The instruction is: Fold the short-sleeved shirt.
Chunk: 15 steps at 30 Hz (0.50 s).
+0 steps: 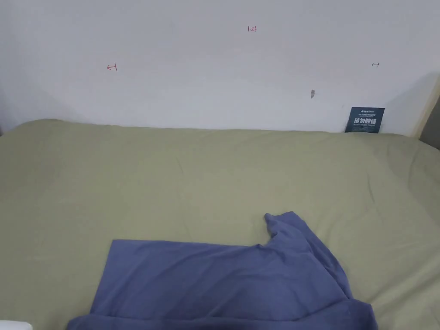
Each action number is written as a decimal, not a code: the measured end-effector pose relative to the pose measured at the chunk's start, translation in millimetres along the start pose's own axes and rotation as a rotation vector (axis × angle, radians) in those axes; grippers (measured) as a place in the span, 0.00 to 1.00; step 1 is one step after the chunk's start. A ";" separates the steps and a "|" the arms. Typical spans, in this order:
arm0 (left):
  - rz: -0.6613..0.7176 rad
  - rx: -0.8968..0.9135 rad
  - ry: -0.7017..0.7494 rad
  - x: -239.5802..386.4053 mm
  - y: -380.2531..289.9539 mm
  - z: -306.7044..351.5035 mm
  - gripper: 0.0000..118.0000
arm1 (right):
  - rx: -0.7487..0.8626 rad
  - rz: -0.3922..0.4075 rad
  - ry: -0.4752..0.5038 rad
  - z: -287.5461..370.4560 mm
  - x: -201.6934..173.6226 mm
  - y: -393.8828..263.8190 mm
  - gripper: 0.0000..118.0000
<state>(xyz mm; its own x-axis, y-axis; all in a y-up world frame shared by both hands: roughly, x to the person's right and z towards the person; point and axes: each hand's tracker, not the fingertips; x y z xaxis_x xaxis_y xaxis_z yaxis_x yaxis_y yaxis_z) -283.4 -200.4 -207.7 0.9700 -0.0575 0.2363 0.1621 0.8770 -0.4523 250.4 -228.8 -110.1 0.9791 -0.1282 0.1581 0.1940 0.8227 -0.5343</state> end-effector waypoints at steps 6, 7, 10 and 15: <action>0.072 0.264 0.013 18.3 56.5 -8.0 0.83 | 0.475 0.062 0.063 22.5 -75.0 61.2 0.84; 0.065 0.281 0.019 22.7 65.7 -12.6 0.71 | 0.516 0.076 0.070 19.3 -87.1 67.5 0.75; 0.014 0.270 0.027 32.3 77.9 -28.1 0.03 | 0.498 0.115 0.085 6.1 -107.5 81.7 0.03; 0.003 0.147 0.014 18.4 72.8 -72.7 0.02 | 0.434 0.153 0.079 -21.6 -115.5 85.5 0.03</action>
<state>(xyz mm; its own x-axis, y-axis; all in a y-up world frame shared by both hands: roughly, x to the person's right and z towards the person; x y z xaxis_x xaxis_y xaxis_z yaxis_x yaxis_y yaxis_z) -240.6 -172.3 -298.8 0.9730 -0.0602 0.2228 0.1317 0.9375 -0.3222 155.3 -155.6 -192.0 0.9994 -0.0153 0.0316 0.0198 0.9889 -0.1472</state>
